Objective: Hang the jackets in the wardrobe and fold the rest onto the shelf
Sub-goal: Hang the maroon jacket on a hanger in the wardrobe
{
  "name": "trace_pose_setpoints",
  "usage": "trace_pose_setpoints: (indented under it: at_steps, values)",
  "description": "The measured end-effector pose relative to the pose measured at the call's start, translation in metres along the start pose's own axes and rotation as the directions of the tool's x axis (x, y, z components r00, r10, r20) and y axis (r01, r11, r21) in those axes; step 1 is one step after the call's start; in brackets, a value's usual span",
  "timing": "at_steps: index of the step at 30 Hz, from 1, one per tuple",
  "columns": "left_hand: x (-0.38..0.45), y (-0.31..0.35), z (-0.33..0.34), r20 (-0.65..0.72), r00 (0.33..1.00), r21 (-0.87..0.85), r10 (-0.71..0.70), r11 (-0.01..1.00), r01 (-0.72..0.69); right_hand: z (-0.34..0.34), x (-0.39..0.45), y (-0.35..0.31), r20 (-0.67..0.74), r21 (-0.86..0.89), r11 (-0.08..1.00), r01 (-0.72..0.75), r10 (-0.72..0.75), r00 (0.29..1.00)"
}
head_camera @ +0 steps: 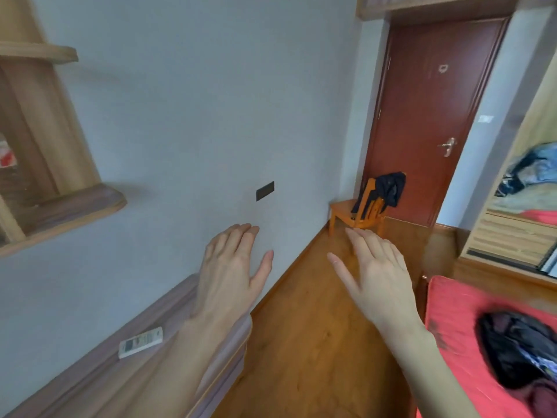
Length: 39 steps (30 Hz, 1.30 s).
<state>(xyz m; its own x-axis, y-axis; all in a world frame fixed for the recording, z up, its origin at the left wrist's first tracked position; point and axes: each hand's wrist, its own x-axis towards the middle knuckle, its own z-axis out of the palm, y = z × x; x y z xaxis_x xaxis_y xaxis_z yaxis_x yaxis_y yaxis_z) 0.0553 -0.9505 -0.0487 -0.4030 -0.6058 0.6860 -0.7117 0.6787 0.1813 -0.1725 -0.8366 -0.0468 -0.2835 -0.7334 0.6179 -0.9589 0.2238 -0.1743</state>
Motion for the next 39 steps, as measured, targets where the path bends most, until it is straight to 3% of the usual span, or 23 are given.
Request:
trace_pose_setpoints:
  at_steps: [23,39]
  values:
    - [0.272,0.079,0.304,0.073,0.971,-0.248,0.227,0.947,-0.203,0.108,0.181,0.249,-0.137,-0.25,0.916,-0.313,0.287,0.948]
    - [0.516,0.122,0.535,0.059,0.932,-0.38,0.357,0.872,-0.31,0.221,0.38,0.415,-0.177,-0.34,0.833,-0.437,0.399,0.9]
